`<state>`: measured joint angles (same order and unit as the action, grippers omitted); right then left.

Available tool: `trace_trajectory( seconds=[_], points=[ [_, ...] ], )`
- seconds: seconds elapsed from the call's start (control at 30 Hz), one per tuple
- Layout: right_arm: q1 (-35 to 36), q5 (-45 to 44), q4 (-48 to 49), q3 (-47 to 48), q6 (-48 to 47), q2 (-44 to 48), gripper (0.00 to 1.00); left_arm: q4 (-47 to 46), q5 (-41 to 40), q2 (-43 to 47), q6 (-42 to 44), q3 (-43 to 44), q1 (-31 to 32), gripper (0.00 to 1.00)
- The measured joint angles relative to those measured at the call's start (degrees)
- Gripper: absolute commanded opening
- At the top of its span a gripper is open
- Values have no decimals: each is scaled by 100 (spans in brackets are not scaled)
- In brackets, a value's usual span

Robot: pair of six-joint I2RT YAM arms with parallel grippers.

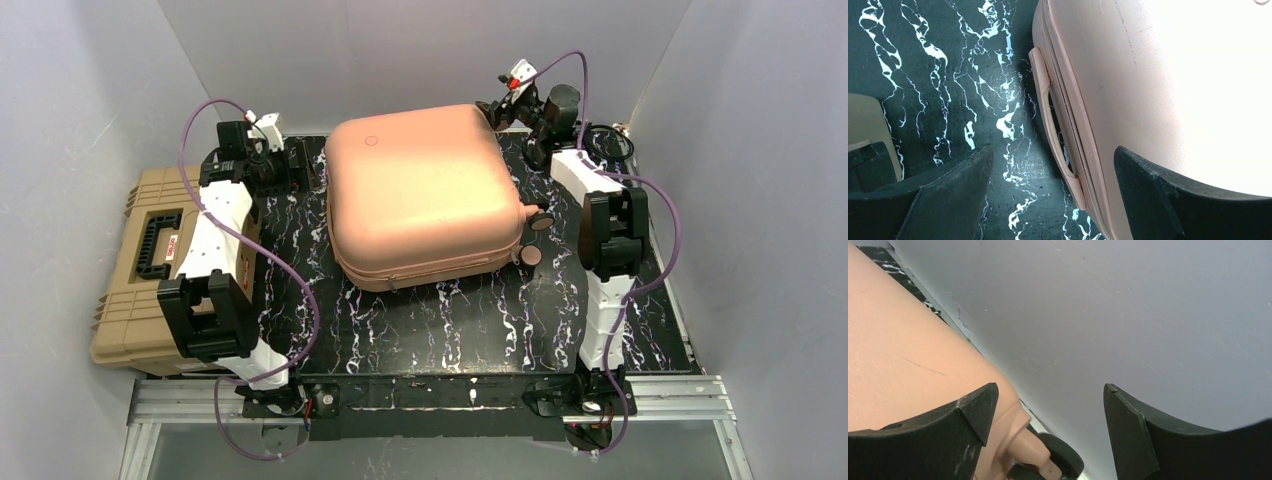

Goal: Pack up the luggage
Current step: Zip the luggage at the center of the board.

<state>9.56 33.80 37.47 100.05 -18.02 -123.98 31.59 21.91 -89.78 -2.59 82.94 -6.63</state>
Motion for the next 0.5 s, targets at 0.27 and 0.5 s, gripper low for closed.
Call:
trace_trajectory(
  seconds=[0.27, 0.5],
  points=[
    [-96, -251, -1117, -404, 249, 756, 95, -68, -72, 240, 4, -304, 0, 93],
    [-935, -297, -2898, -2065, -103, 3545, 93, -179, -264, 168, -107, -678, -9, 94]
  ],
)
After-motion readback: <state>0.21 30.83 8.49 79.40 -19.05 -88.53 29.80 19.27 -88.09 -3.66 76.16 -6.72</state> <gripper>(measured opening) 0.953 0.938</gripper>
